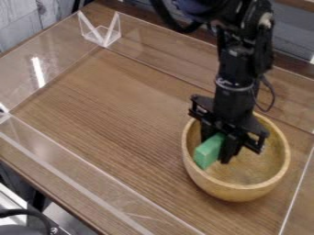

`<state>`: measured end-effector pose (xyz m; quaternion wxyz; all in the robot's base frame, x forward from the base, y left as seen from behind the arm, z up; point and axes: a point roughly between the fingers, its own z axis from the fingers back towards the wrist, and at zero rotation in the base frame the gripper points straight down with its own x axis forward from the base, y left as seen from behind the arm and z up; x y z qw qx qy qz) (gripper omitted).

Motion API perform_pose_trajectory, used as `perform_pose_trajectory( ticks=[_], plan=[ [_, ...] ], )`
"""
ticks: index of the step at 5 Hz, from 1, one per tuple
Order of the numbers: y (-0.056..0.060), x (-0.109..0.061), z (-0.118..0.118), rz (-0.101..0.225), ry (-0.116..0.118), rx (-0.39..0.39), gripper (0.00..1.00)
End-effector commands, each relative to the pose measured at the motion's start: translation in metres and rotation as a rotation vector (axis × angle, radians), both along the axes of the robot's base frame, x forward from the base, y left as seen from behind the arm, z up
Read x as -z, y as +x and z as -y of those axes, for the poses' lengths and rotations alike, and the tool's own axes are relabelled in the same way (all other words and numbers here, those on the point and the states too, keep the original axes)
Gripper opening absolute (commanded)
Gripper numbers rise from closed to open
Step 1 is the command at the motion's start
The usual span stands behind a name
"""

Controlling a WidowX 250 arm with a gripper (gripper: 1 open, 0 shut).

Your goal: Remove the green block from inside the brown bowl and put it on the table

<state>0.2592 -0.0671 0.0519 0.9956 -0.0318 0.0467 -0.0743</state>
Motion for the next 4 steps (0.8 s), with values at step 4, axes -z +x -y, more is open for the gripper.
perform_pose_trajectory(
  ticks=[4],
  plan=[
    [0.025,-0.161,-0.062,0.224,0.031,-0.189,0.0]
  ],
)
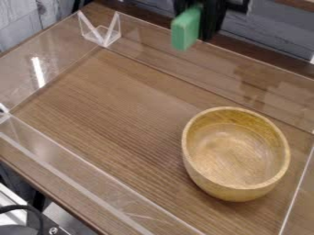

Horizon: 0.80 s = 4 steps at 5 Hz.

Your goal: Remove the green block from inside the brown bowl and put it on the table

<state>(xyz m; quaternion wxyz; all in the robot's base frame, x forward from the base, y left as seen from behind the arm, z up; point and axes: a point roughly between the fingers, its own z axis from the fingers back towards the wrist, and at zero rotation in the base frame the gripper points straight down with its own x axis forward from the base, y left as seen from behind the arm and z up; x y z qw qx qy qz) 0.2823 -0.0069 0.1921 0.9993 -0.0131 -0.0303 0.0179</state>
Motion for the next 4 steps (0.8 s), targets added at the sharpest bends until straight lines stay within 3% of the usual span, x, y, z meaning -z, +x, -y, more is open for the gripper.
perform_pose_trajectory(
  ticks=[1,2,4],
  plan=[
    [-0.012,-0.008,0.019,0.06,-0.002,0.047,0.0],
    [-0.024,0.013,0.044,0.039,-0.006,0.099,0.0],
    [-0.036,0.029,0.039,0.052,0.001,0.094,0.0]
  ],
)
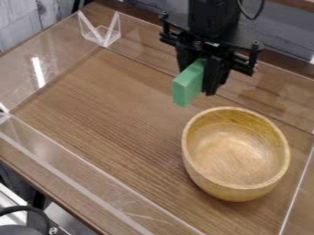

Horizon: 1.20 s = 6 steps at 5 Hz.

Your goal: Remove the green block from inside the brown bowl and put it on the table

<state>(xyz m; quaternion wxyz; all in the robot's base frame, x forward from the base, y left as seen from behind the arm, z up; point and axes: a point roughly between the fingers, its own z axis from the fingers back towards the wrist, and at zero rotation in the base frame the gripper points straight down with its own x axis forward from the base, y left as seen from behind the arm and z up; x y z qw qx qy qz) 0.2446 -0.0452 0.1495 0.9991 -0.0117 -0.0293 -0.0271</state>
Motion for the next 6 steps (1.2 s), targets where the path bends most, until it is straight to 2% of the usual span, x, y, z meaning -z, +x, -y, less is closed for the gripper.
perform_pose_trajectory(
  ticks=[1,2,3,4,6],
  plan=[
    [-0.006,-0.015,-0.03,0.054,-0.001,-0.033,0.0],
    [-0.016,-0.017,-0.08,0.074,0.008,-0.072,0.0],
    [-0.022,-0.011,-0.125,0.098,0.019,-0.089,0.0],
    [-0.019,0.004,-0.147,0.109,0.026,-0.109,0.0],
    [-0.011,0.033,-0.145,0.122,0.03,-0.113,0.0]
  ],
)
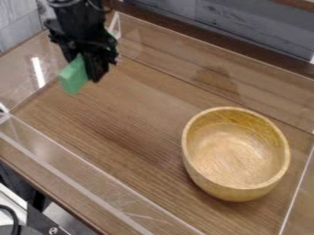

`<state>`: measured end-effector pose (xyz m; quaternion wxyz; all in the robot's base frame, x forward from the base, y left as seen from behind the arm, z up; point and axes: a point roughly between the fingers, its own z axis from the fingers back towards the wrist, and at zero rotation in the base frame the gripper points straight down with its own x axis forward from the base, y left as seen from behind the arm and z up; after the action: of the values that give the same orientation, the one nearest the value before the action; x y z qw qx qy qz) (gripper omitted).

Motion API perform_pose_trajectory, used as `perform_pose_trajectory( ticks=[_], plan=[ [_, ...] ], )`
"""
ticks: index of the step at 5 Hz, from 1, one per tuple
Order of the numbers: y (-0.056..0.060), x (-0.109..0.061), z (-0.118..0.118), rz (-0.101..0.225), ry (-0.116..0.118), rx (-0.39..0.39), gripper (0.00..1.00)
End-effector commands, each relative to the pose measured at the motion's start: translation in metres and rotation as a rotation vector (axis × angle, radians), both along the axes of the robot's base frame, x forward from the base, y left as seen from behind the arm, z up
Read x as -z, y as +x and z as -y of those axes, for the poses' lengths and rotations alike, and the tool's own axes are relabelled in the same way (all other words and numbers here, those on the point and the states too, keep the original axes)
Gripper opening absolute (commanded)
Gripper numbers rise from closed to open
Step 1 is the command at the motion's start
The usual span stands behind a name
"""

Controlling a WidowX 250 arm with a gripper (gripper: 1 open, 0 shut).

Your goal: Remove the green block from inside the brown bowl and put it on the table

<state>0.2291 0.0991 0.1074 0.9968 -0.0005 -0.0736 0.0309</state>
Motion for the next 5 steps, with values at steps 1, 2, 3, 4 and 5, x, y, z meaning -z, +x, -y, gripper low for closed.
perform_pose_trajectory(
  ticks=[1,2,3,4,5],
  plan=[
    [0.008,0.003,0.001,0.036,0.017,0.009,0.0],
    [0.012,0.015,0.001,0.037,0.016,0.011,0.0],
    [0.017,0.024,0.003,0.038,0.016,0.014,0.0],
    [0.022,0.033,0.004,0.038,0.015,0.017,0.0],
    [0.025,0.042,0.005,0.037,0.015,0.016,0.0]
  ],
)
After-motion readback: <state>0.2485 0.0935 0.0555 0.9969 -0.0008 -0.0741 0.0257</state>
